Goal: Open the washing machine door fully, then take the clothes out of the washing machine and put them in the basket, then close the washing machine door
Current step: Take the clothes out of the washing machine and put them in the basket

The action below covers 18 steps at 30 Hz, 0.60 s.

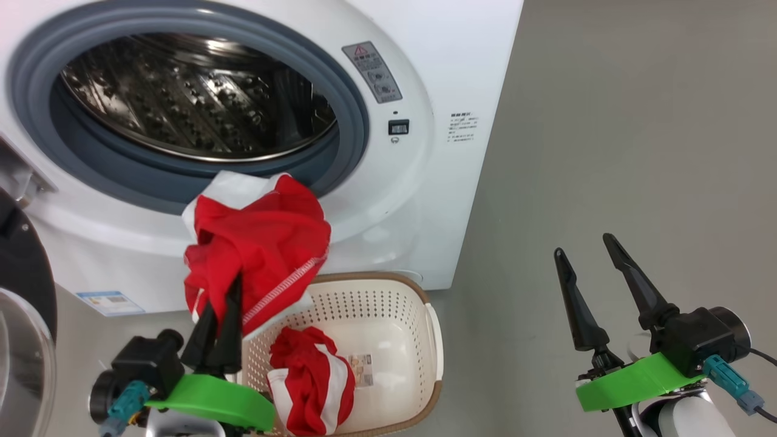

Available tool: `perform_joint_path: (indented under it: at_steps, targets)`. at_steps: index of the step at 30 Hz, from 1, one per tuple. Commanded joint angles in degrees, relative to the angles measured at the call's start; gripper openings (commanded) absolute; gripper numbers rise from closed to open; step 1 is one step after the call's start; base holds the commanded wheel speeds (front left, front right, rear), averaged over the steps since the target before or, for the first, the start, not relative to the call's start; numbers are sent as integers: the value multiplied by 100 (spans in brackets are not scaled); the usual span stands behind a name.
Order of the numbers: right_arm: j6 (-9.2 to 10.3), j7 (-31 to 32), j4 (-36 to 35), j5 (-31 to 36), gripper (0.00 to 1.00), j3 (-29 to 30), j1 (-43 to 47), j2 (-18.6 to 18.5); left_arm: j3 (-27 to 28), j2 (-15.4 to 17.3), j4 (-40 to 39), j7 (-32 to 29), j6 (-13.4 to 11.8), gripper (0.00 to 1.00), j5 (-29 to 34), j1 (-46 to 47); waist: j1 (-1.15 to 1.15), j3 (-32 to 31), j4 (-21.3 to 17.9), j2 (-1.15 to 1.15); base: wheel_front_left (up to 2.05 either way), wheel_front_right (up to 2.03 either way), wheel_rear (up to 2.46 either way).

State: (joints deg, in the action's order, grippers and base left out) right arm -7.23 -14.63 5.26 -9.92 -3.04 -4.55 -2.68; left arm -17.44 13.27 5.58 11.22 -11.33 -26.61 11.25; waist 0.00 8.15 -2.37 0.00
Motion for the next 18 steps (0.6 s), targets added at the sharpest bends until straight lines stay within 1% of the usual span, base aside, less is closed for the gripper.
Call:
perform_joint_path:
  at_steps: [1, 4, 8, 11, 15, 18]
  targets:
    - [-25, -37, -166, 77, 100, -125, -41, -20, 168, 86, -177, -17, -37, 0, 8, 57, 0, 89, -7, 0, 0, 0, 0]
    - [-25, -37, -199, 76, 100, -148, -89, -20, 118, 37, -74, -60, 9, 0, -52, 97, 0, 229, -28, 0, 0, 0, 0]
    - [-25, -37, -209, 46, 100, -165, -175, -20, 55, -34, 329, -93, 133, 0, -137, 311, 0, 463, -76, 0, 0, 0, 0]
    - [-25, -37, -212, 14, 100, -185, -241, -20, -1, -124, 739, -103, 252, 0, -212, 532, 0, 649, -114, 0, 0, 0, 0]
    - [-25, -37, -222, -25, 100, -232, -357, -20, 0, -307, 1376, -66, 491, 0, -442, 852, 0, 892, -179, 0, 0, 0, 0]
    - [-25, -37, -243, -51, 100, -244, -451, -20, -14, -412, 1905, -22, 616, 0, -521, 1111, 0, 1060, -225, 0, 0, 0, 0]
